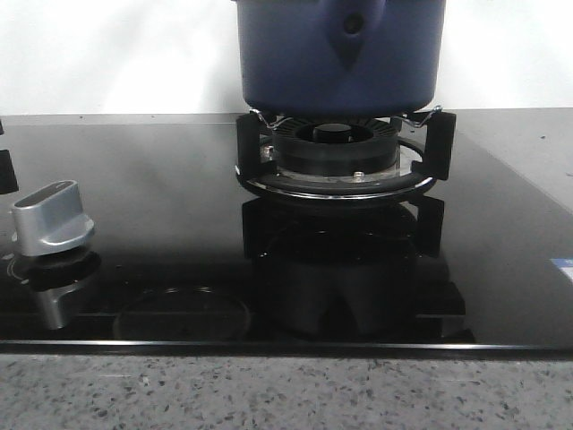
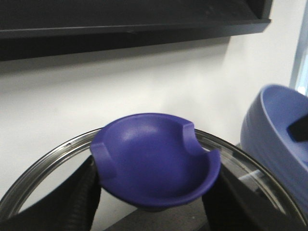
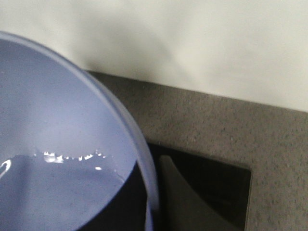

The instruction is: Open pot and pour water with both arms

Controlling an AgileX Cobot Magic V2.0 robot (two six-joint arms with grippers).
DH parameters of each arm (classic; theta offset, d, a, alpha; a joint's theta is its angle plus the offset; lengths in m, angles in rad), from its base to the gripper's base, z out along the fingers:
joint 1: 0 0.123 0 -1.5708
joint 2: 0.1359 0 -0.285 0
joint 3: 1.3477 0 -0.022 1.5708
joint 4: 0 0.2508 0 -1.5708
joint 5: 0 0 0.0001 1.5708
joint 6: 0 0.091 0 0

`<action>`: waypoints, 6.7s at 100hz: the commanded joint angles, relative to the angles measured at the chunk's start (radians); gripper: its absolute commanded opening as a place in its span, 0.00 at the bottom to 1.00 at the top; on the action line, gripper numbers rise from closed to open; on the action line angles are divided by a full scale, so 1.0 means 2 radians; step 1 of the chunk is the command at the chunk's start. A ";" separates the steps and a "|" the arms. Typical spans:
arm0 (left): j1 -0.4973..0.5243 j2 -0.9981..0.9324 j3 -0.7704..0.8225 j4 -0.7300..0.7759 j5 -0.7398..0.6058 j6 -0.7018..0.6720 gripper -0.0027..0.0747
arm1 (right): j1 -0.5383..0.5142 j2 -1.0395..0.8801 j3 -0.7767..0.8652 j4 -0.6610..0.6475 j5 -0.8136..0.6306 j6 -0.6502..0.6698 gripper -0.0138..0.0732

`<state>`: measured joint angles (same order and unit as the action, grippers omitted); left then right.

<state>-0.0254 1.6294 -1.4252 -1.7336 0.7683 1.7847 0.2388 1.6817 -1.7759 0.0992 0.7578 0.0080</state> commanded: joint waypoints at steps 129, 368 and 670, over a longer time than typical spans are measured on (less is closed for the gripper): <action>0.010 -0.030 -0.020 -0.058 0.044 -0.005 0.31 | 0.030 -0.096 0.337 -0.077 -0.769 -0.055 0.11; -0.044 -0.030 -0.020 -0.056 0.089 -0.005 0.31 | -0.060 -0.126 0.149 0.049 -0.199 -0.055 0.11; -0.192 0.044 -0.020 0.013 0.063 0.005 0.31 | -0.359 -0.208 0.156 0.067 0.135 -0.073 0.59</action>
<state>-0.4018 1.7696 -1.4257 -1.6541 0.8728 1.8034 -0.4728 1.2955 -1.4306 0.2165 1.0711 -0.1282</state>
